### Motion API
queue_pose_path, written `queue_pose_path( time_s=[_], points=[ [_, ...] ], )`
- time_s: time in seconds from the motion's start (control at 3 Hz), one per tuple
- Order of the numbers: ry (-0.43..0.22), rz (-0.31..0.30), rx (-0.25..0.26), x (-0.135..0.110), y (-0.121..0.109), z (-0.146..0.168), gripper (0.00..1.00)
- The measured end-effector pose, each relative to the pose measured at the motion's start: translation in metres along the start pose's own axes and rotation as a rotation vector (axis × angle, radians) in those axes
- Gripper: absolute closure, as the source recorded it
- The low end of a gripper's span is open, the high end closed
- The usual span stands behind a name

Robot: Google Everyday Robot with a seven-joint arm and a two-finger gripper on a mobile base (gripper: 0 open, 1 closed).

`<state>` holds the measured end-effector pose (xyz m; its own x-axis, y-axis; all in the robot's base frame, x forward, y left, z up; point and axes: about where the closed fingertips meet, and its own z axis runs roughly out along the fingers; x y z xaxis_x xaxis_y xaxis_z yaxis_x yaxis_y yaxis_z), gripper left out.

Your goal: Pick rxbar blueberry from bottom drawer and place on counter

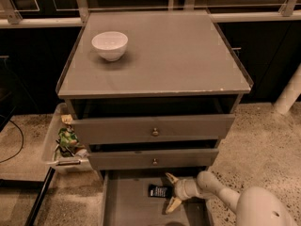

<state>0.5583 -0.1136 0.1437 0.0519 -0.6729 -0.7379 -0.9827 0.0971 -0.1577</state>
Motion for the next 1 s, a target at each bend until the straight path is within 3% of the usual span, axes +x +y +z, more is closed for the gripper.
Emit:
queue_pose_path(
  time_s=[1.0],
  points=[
    [0.002,0.030,-0.034,0.010,-0.007,0.026,0.00]
  ],
)
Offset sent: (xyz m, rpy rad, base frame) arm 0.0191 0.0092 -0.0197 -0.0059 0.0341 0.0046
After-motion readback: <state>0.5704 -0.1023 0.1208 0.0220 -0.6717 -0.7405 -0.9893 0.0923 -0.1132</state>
